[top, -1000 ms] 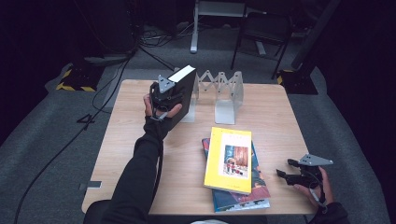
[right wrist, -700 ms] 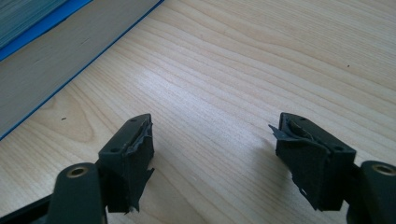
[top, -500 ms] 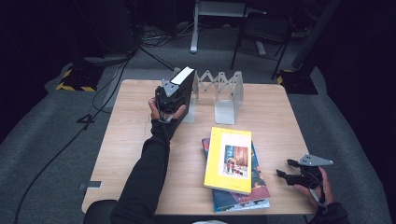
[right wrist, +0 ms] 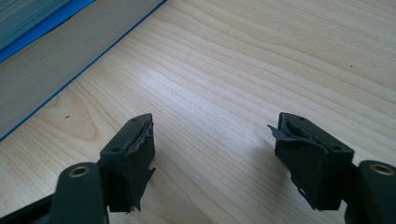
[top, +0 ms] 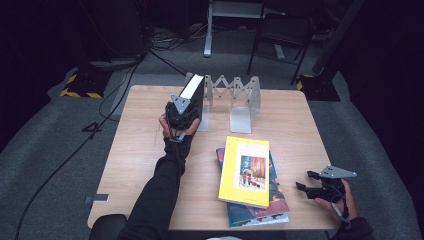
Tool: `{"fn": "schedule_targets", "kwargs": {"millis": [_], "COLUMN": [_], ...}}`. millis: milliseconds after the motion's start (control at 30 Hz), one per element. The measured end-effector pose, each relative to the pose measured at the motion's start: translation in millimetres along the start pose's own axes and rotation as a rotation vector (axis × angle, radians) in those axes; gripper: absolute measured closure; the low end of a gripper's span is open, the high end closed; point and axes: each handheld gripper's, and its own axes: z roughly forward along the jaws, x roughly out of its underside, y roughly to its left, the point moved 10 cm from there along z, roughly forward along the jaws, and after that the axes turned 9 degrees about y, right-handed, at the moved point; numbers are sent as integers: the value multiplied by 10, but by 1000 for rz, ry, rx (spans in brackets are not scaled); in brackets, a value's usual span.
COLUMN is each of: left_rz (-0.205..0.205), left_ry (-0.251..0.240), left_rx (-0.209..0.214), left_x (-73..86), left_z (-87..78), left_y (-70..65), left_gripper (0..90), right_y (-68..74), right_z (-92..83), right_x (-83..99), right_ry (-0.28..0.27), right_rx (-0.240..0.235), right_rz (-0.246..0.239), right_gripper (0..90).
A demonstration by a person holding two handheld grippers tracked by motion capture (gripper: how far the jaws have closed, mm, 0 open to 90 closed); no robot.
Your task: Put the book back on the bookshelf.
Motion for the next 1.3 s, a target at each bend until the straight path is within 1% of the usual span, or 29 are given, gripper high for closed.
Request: {"fn": "schedule_targets", "kwargs": {"millis": [133,200,333,600,733,833,1033,1133,1200,1267,1300], "left_rz": [-15,-25,-21,5,45,62,48,37,13,-2,10], "left_ry": [-7,-4,1,-9,-7,13,14,45,50,50,53], "left_rx": [-14,-8,1,2,-6,-17,-6,12,29,46,47], "left_x": [62,90,148,173,220,284,377,469,520,543,555], "left_z": [-43,-59,-71,-81,-120,-125,-125,-92,-77,-79,-83], "left_y": [21,35,50,43,31,34,32,44,72,66,60], "left_gripper": [510,509,506,494,485,473,466,443,409,401,405], "right_y": [3,2,2,4,5,6,9,9,9,11,10], "right_z": [-2,-2,-2,-3,-3,-3,-6,-6,-6,-6,-6], "right_x": [2,1,1,3,2,3,6,6,6,5,6], "right_ry": [0,-1,0,-1,-1,-2,-2,-2,-2,-2,-2], "right_rx": [1,2,3,5,5,5,4,4,4,4,4], "right_rz": [0,-1,0,0,0,-1,-2,-2,-2,-3,-3], "right_gripper": [286,286,286,286,286,286,286,285,286,286,286]}}
